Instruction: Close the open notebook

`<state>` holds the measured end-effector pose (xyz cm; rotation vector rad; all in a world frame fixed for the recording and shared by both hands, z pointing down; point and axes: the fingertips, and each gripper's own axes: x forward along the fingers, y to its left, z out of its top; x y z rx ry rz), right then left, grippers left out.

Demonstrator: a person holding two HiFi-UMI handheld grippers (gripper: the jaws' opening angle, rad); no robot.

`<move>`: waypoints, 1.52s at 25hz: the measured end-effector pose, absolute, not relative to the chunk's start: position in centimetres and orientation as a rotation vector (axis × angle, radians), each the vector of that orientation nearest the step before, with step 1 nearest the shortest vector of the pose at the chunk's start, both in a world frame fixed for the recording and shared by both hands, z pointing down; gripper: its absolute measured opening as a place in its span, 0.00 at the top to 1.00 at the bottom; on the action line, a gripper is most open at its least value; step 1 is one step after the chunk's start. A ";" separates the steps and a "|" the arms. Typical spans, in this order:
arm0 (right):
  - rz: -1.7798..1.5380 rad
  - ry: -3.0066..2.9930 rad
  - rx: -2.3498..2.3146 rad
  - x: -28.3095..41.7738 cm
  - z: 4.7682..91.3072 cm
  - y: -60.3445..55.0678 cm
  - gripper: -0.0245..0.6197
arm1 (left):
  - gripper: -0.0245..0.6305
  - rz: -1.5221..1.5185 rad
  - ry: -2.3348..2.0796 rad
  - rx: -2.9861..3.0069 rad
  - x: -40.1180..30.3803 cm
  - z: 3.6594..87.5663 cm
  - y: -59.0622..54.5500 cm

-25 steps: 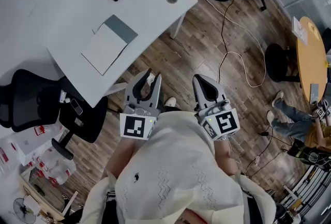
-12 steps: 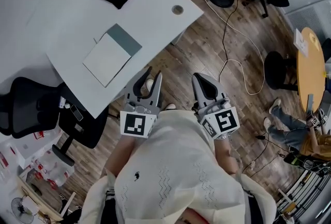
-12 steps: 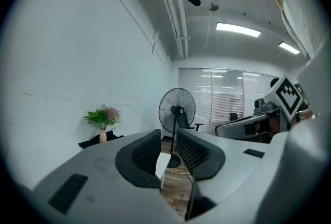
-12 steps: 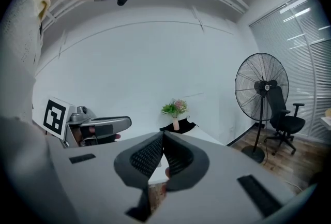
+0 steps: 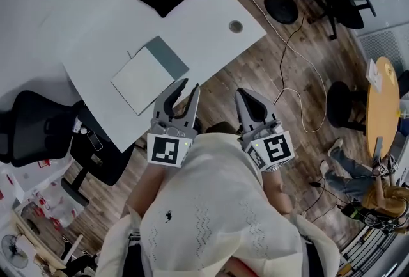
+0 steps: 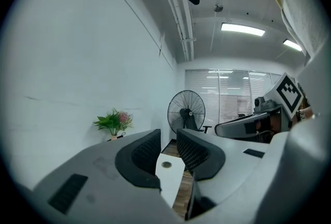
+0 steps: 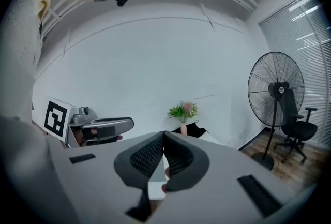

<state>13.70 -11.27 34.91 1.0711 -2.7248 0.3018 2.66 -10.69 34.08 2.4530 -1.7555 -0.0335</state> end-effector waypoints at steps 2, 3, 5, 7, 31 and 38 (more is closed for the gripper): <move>0.295 -2.737 1.049 12.4 34.8 -11.6 0.96 | 0.81 -0.044 -1.787 2.435 1.3 34.0 -10.9; 0.293 -2.744 1.034 11.8 34.7 -11.8 0.96 | 0.81 -0.049 -1.803 2.424 0.7 34.0 -11.0; 0.288 -2.755 0.999 10.8 34.5 -11.9 0.96 | 0.81 -0.053 -1.833 2.400 -0.3 33.9 -11.0; 0.285 -2.763 0.962 10.0 34.4 -12.1 0.96 | 0.81 -0.051 -1.863 2.374 -1.1 34.0 -10.9; 0.230 -2.840 0.194 1.0 35.1 -18.4 0.96 | 0.80 0.030 -2.350 1.787 -7.0 36.6 -11.2; 0.212 -2.825 -0.013 0.4 35.7 -19.1 0.96 | 0.80 0.064 -2.419 1.626 -6.1 38.6 -11.0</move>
